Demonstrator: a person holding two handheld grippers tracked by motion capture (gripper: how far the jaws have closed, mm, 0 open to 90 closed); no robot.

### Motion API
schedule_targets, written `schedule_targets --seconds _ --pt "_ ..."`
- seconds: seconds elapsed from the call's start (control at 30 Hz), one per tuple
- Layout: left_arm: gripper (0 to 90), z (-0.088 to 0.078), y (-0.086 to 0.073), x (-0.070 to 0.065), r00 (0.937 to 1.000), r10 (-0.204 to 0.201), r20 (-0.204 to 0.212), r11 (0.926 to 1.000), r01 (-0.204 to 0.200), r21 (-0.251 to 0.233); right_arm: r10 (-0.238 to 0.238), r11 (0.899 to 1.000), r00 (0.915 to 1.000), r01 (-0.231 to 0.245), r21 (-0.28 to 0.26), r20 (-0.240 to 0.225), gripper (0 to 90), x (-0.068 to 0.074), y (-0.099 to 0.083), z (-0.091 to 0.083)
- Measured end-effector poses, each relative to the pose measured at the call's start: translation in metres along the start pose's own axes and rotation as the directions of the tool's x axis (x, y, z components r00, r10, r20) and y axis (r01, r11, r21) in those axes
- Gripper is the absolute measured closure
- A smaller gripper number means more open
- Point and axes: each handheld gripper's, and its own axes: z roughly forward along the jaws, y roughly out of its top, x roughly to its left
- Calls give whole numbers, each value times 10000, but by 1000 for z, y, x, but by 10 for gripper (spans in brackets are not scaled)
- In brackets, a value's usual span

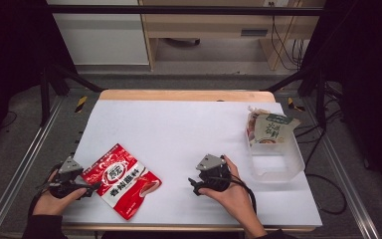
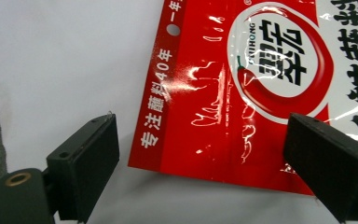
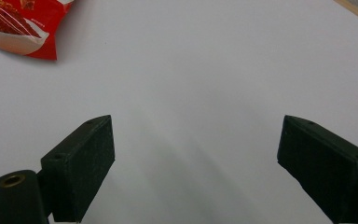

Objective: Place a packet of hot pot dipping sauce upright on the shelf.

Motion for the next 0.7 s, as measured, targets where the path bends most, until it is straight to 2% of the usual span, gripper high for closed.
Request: schedule_targets --seconds 0.07,0.17,0.3,0.4,0.53,0.57,0.63,0.7 --pt "115 -2 0 -1 10000 66 15 10000 -66 14 -31 10000 10000 31 -6 -21 115 0 0 0" --pt "147 -3 1 -3 9995 -53 317 9999 58 -157 -23 10000 10000 23 30 -1 115 0 0 0" --pt "172 -6 3 -4 9994 -41 345 9998 49 -218 -26 10000 10000 26 36 2 115 -1 0 1" --pt "204 -11 4 -5 9987 -154 491 9990 175 -410 1 10000 10000 -1 63 -2 116 0 -1 0" --pt "222 -17 6 -9 9953 -396 886 9960 464 -758 -40 10000 10000 41 68 -20 117 0 -1 0" --pt "253 -18 6 -9 9939 -456 1002 9953 538 -804 -67 10000 10000 67 69 -27 116 0 -1 1" --pt "258 -18 6 -10 9903 -576 1267 9954 667 -687 -93 9999 10000 93 122 -28 117 0 -1 1" --pt "275 -15 4 -9 9901 -635 1249 9967 692 -417 -143 9998 9999 143 154 -30 117 0 -1 1"
